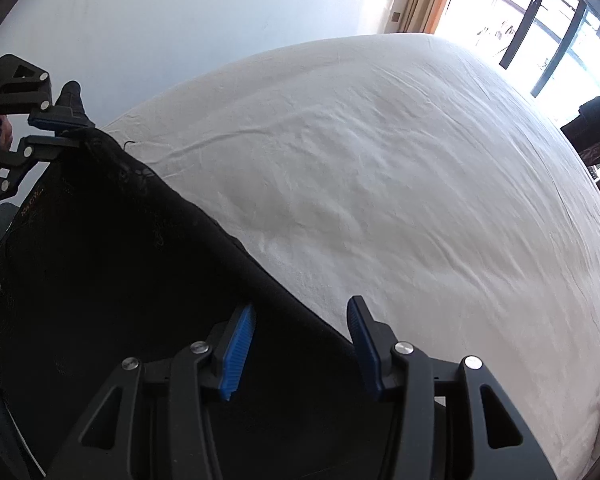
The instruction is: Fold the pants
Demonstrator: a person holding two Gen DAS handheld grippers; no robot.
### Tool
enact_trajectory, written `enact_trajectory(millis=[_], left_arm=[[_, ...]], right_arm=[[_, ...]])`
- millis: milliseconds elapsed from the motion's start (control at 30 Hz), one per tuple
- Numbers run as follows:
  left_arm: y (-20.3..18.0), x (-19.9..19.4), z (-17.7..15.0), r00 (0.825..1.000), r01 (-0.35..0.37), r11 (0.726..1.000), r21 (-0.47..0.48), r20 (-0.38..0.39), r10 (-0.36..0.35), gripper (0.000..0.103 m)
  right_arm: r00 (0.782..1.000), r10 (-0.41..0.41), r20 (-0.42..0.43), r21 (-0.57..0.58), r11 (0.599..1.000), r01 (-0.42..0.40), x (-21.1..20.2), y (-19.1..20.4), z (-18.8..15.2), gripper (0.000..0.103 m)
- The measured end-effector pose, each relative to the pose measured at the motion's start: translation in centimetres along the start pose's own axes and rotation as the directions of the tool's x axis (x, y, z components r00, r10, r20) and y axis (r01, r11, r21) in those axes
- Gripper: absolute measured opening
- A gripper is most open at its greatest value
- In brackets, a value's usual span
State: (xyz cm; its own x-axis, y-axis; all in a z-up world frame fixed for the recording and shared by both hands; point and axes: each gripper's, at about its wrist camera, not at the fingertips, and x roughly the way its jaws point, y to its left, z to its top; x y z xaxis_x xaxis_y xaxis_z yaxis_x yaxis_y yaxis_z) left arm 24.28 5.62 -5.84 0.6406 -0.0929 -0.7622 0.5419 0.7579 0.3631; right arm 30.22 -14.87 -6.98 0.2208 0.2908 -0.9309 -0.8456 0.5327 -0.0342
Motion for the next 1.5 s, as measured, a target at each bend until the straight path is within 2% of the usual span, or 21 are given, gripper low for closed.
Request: enact_trajectory(millis=[67,133,267,367,433,700,867,1033,1300,1433,1500], left_arm=[[-0.3,-0.5,0.0,1.000,0.001,1.000,-0.002,0.014,-0.001,0.007],[-0.3,-0.6,0.0,1.000,0.001,1.000,-0.005,0.026,-0.001,0.007],[-0.3,-1.5,-0.8,1.000,0.002,1.000,0.006,0.029,-0.003,0.007],[-0.4,-1.3,-1.0,1.000,0.005,1.000,-0.007,0.023,-0.005,0.007],[-0.1,-1.1,-0.9,1.000,0.006,1.000,-0.028,0.024,-0.006,0.007],[-0.5,-2.9,-0.9,0.998,0.030,0.995,-0.090,0.049,-0.026,0.007],[-1.8,-4.7,-1.2,0.997,0.048,0.993,-0.109,0.066,-0.041,0.007],[-3.7,-6.7,-1.4,0.994,0.082,0.988,-0.130,0.087,-0.071,0.007],[-8.9,-9.0,-4.6,0.984,0.171,0.979,-0.107,0.069,-0.165,0.007],[-11.8,-10.0,-7.3,0.984,0.177,0.980,-0.090,0.040,-0.174,0.007],[-12.9,-10.5,-8.8,0.985,0.174,0.981,-0.086,0.028,-0.172,0.007]], right_arm=[[1.000,0.002,-0.012,-0.014,1.000,-0.002,0.1,0.2,0.1,0.050],[0.999,0.002,-0.038,-0.036,0.999,-0.003,0.6,0.5,0.1,0.037],[0.998,0.007,-0.064,-0.029,1.000,-0.009,1.1,0.4,0.0,0.029],[0.998,0.028,-0.059,0.001,1.000,-0.028,1.0,0.1,-0.1,0.015],[0.998,0.035,-0.049,0.013,0.999,-0.035,0.7,0.3,-0.2,0.010],[0.999,0.027,0.039,0.102,0.994,-0.031,-1.3,1.0,-1.1,0.006],[0.989,0.057,0.140,0.199,0.976,-0.085,-3.7,2.8,-1.7,0.005],[0.975,0.100,0.197,0.251,0.957,-0.149,-5.5,6.4,-3.3,0.005],[0.968,0.113,0.224,0.308,0.934,-0.180,-7.7,11.6,-9.2,0.005],[0.966,0.074,0.247,0.337,0.928,-0.157,-9.1,14.0,-12.2,0.005],[0.972,0.029,0.234,0.317,0.943,-0.105,-9.7,16.2,-13.5,0.005]])
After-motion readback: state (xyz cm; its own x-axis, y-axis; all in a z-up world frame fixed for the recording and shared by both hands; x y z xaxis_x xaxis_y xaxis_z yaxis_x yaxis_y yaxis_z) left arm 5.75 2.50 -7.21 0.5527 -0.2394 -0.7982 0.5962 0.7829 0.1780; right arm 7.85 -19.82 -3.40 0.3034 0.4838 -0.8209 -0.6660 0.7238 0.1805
